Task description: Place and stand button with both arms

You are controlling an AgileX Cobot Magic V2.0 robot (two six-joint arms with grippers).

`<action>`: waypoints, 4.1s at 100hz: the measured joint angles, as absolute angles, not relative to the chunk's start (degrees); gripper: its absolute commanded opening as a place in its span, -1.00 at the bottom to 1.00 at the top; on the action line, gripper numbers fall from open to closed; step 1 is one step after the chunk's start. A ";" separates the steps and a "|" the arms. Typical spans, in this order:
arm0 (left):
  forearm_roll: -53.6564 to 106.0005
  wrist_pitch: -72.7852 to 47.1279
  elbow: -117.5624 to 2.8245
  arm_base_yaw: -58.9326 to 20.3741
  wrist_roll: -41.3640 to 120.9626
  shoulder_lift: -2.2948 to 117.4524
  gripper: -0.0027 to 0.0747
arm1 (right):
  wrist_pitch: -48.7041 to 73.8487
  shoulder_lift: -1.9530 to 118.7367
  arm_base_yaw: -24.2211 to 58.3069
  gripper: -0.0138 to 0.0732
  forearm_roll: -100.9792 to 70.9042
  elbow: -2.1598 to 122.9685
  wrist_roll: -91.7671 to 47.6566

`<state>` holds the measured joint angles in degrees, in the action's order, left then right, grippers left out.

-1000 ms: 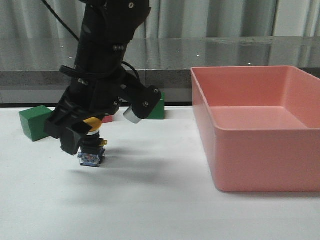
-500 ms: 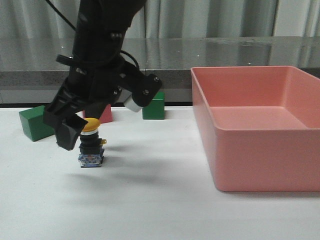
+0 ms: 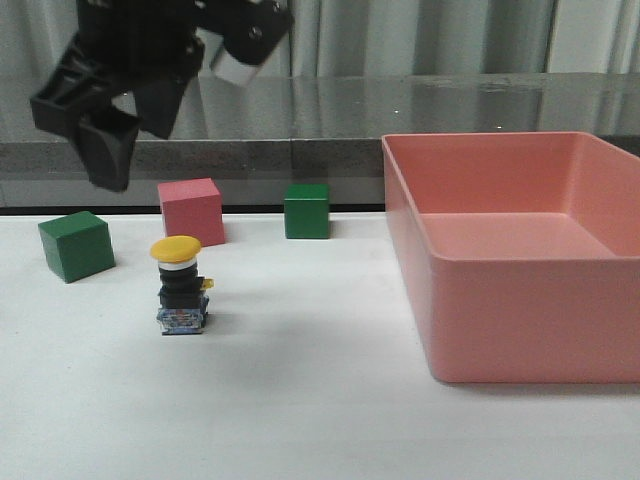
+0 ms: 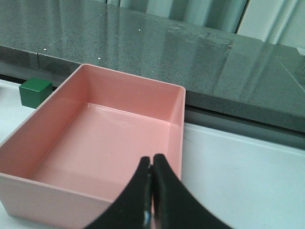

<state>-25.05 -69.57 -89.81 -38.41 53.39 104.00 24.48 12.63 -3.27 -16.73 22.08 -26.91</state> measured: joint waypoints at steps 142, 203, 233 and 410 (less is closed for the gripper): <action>-7.89 -15.47 -29.80 -22.34 11.67 32.62 -0.98 | 24.48 12.63 -3.27 -0.82 -16.73 22.08 -26.91; -6.10 -15.00 -22.78 -22.31 11.46 25.23 -0.98 | 24.48 12.63 -3.27 -0.82 -16.73 22.08 -26.91; -5.42 -14.87 -22.78 -22.31 11.46 25.23 -0.98 | 24.48 12.63 -3.27 -0.82 -16.73 22.08 -26.91; -5.11 -4.06 0.03 0.78 -1.65 -0.32 -0.98 | 24.48 12.63 -3.27 -0.82 -16.73 21.98 -26.91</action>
